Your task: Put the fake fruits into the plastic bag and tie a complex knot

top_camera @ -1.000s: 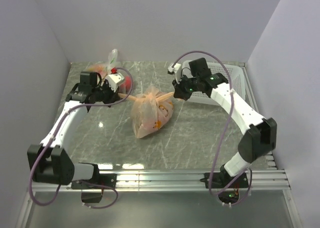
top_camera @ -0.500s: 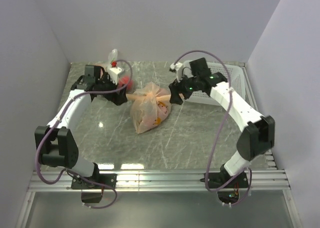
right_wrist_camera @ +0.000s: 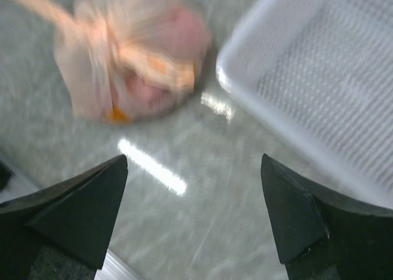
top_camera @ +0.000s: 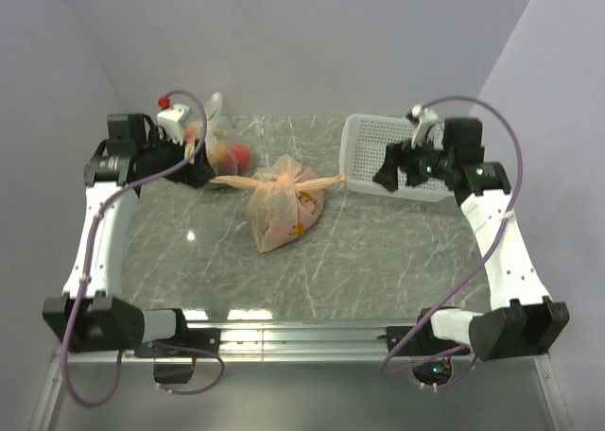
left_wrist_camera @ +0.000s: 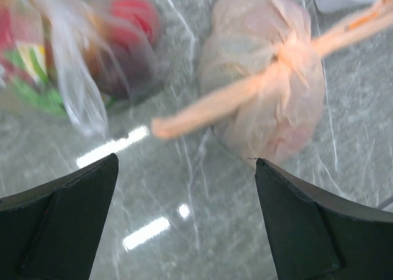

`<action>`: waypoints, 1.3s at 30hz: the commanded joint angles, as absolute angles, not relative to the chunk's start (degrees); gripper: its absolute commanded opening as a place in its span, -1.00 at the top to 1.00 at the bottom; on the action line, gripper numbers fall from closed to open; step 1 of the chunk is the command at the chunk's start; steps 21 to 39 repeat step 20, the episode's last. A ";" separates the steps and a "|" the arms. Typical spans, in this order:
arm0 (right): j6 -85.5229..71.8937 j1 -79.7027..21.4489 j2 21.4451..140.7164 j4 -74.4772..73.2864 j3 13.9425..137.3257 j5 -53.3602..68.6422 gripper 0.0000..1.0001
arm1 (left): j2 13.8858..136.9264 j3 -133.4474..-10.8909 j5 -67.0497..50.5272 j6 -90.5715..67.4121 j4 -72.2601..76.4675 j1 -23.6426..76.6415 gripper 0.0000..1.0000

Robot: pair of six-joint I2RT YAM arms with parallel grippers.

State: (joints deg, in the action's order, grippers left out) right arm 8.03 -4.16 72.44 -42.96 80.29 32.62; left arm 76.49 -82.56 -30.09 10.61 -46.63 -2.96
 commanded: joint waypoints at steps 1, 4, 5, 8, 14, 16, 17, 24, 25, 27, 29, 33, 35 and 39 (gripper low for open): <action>4.39 -3.87 66.37 -46.85 70.60 28.91 -0.91 | 68.75 -76.04 -27.34 10.02 -48.96 -2.55 -0.99; 2.73 -4.04 60.31 -44.39 61.28 29.88 -0.91 | 64.79 -69.98 -26.81 12.04 -48.88 -2.55 -0.99; 1.51 -4.04 58.99 -44.04 59.35 30.23 -0.91 | 63.91 -68.39 -25.68 11.78 -48.26 -2.64 -0.99; -0.95 -4.74 55.29 -42.62 53.71 29.71 -0.91 | 61.27 -63.99 -25.75 12.75 -47.99 -2.64 -0.99; -2.90 -5.54 53.70 -40.25 53.17 29.09 -0.92 | 58.01 -57.66 -24.70 11.25 -45.36 -2.55 -0.99; -2.90 -5.80 54.14 -40.52 53.26 29.09 -0.91 | 57.39 -56.96 -25.05 10.64 -44.74 -2.55 -0.99; -3.07 -5.89 54.14 -40.43 53.35 29.00 -0.91 | 57.39 -57.39 -25.40 10.72 -45.35 -2.55 -0.99; -2.99 -5.98 53.35 -40.34 53.26 29.18 -0.93 | 56.60 -57.56 -26.98 10.63 -45.09 -2.55 -0.99; -2.99 -5.98 53.35 -40.34 53.26 29.18 -0.93 | 56.60 -57.56 -26.98 10.63 -45.09 -2.55 -0.99; -2.99 -5.98 53.35 -40.34 53.26 29.18 -0.93 | 56.60 -57.56 -26.98 10.63 -45.09 -2.55 -0.99; -2.99 -5.98 53.35 -40.34 53.26 29.18 -0.93 | 56.60 -57.56 -26.98 10.63 -45.09 -2.55 -0.99; -2.99 -5.98 53.35 -40.34 53.26 29.18 -0.93 | 56.60 -57.56 -26.98 10.63 -45.09 -2.55 -0.99; -2.99 -5.98 53.35 -40.34 53.26 29.18 -0.93 | 56.60 -57.56 -26.98 10.63 -45.09 -2.55 -0.99; -2.99 -5.98 53.35 -40.34 53.26 29.18 -0.93 | 56.60 -57.56 -26.98 10.63 -45.09 -2.55 -0.99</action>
